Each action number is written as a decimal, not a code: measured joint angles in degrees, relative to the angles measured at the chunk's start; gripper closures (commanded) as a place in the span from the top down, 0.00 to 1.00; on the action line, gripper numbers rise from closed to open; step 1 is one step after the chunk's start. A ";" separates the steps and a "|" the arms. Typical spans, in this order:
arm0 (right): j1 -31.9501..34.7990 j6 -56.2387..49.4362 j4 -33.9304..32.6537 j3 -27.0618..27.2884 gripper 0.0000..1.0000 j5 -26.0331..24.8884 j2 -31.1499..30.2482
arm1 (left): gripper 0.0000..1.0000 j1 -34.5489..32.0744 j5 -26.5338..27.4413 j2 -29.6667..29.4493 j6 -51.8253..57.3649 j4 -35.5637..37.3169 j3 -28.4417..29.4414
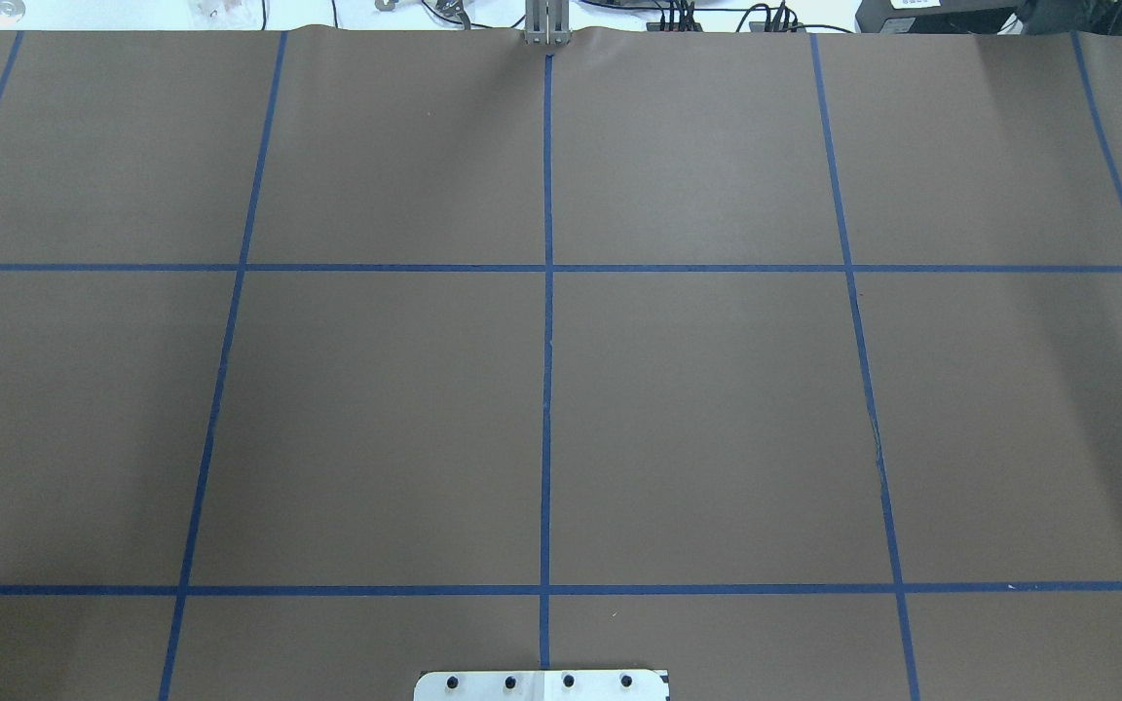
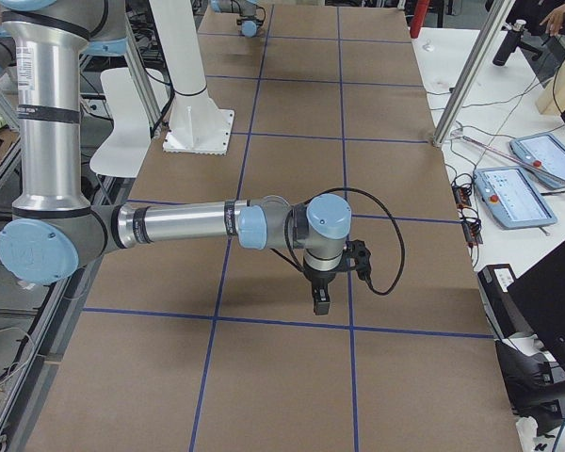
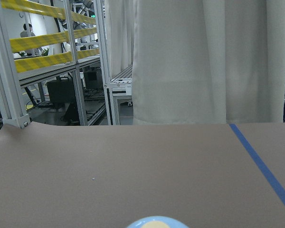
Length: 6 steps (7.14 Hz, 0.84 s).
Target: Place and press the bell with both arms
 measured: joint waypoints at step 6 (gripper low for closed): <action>0.09 0.00 -0.17 0.68 1.00 0.01 0.00 | 0.00 3.60 -0.01 1.31 -3.41 0.46 -0.10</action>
